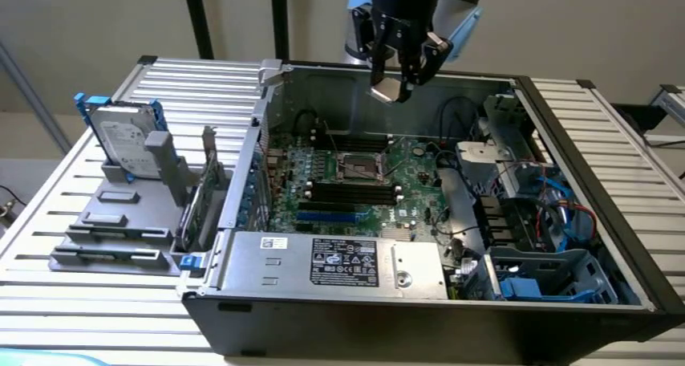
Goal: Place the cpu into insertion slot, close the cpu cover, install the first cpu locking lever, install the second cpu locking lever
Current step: 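Place the cpu into insertion slot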
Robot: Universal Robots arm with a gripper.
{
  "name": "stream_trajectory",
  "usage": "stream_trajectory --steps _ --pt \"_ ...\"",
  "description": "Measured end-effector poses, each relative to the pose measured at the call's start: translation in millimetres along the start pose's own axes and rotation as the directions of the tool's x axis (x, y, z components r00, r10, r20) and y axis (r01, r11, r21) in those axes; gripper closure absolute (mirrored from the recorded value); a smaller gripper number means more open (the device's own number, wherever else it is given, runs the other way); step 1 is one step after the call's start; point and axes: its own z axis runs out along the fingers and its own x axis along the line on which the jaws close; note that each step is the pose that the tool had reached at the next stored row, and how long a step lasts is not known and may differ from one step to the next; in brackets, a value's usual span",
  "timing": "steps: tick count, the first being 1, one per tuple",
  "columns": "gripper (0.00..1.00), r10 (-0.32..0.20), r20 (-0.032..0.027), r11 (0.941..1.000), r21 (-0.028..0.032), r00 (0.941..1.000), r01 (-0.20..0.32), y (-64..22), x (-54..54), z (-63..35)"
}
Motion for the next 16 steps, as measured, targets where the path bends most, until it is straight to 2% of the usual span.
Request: stream_trajectory --steps 4,8,12,16 --pt "0.45 0.068 0.0059 0.9977 -0.0018 0.9977 -0.068 0.0 0.0 0.0" --pt "0.45 0.134 0.0116 0.9909 -0.0041 0.9909 -0.134 0.0 0.0 0.0" --pt "0.45 0.2 0.017 0.9798 -0.0066 0.9797 -0.2 0.0 0.0 0.0" --pt "0.45 0.264 0.0218 0.9644 -0.0088 0.9642 -0.264 0.0 0.0 0.0"
